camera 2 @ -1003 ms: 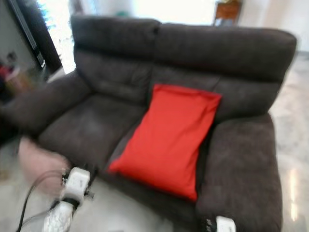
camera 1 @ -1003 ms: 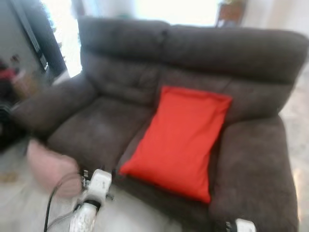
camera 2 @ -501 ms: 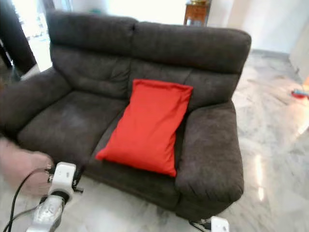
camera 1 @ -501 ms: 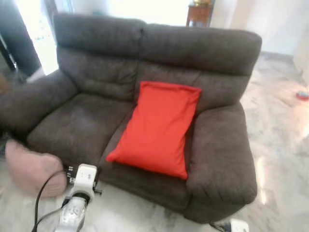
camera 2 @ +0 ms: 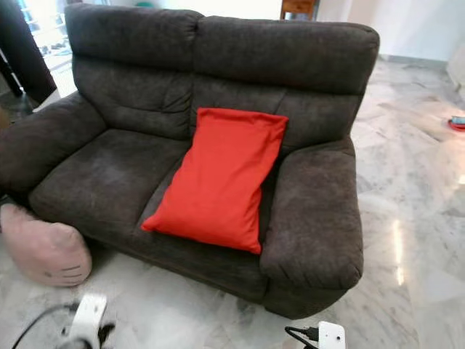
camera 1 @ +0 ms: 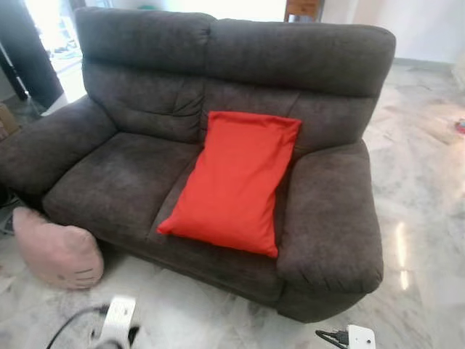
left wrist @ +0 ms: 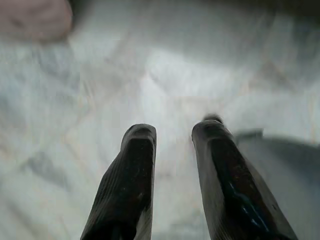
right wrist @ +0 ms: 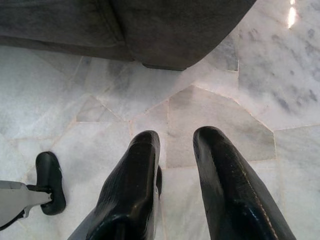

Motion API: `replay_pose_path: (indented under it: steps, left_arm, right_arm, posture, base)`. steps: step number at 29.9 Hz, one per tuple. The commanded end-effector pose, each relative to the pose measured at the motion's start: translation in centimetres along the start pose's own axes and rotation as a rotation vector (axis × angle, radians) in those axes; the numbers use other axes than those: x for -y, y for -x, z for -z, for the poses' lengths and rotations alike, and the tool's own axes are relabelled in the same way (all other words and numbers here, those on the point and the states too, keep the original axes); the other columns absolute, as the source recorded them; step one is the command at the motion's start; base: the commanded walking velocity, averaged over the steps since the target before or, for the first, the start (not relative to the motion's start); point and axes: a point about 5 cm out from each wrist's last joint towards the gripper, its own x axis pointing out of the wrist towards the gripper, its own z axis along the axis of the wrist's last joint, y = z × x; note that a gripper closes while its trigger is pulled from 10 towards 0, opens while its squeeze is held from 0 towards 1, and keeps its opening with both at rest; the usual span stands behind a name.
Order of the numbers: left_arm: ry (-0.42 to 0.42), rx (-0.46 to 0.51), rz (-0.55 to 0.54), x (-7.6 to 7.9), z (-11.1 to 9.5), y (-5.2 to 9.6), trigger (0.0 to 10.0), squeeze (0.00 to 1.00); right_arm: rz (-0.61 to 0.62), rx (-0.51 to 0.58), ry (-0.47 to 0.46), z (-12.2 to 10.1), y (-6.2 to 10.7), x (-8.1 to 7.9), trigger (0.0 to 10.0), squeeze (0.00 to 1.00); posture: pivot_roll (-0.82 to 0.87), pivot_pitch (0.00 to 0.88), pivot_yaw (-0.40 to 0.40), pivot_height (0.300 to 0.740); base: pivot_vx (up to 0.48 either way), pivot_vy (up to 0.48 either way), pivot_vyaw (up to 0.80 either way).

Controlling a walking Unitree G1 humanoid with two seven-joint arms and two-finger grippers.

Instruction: Move the pillow to the sofa from floor

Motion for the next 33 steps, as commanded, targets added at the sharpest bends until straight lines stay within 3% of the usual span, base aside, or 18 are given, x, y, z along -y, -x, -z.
replay_pose_path:
  steps: [1, 22, 33]
  left_arm:
    - [-0.040, -0.023, 0.009, 0.0, 0.3, 0.0, 10.0, 0.00]
    - [-0.041, 0.022, -0.004, 0.4, -0.6, -0.2, 10.0, 0.00]
    - [-0.038, 0.030, -0.005, 0.5, -0.7, -0.2, 10.0, 0.00]
  right_arm:
    - [0.003, -0.004, -0.015, 0.1, 0.0, -0.1, 10.0, 0.00]
    - [-0.001, -0.001, -0.032, -0.1, -0.1, -0.2, 10.0, 0.00]
    - [-0.002, 0.000, -0.033, -0.1, -0.1, -0.2, 10.0, 0.00]
  posture:
    - [0.07, 0.032, -0.014, 0.740]
    - [0.08, 0.040, -0.002, 0.740]
    - [0.08, 0.038, -0.006, 0.740]
  base:
    - [0.000, 0.000, 0.00]
    - [0.000, 0.000, 0.00]
    - [0.000, 0.306, 0.00]
